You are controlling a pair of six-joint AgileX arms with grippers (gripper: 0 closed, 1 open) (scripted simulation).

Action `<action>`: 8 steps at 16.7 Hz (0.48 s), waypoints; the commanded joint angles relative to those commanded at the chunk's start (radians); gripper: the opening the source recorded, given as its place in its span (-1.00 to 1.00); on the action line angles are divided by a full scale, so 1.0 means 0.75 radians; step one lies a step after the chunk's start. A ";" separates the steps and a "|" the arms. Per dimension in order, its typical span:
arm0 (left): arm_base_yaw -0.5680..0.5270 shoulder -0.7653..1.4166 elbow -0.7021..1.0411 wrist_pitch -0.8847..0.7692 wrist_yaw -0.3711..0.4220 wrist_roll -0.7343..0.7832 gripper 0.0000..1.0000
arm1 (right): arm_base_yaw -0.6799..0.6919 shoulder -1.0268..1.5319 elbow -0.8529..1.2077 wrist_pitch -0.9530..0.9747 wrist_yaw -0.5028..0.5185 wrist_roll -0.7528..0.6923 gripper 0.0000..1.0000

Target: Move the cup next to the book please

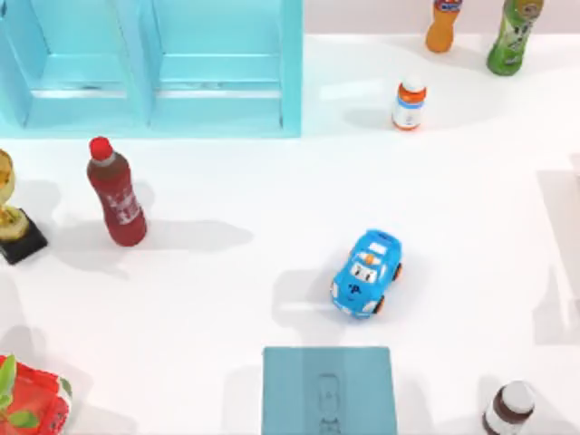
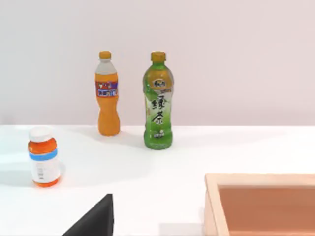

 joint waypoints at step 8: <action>-0.563 -0.201 0.043 -0.094 0.153 -1.253 -1.00 | 0.000 0.000 0.000 0.000 0.000 0.000 1.00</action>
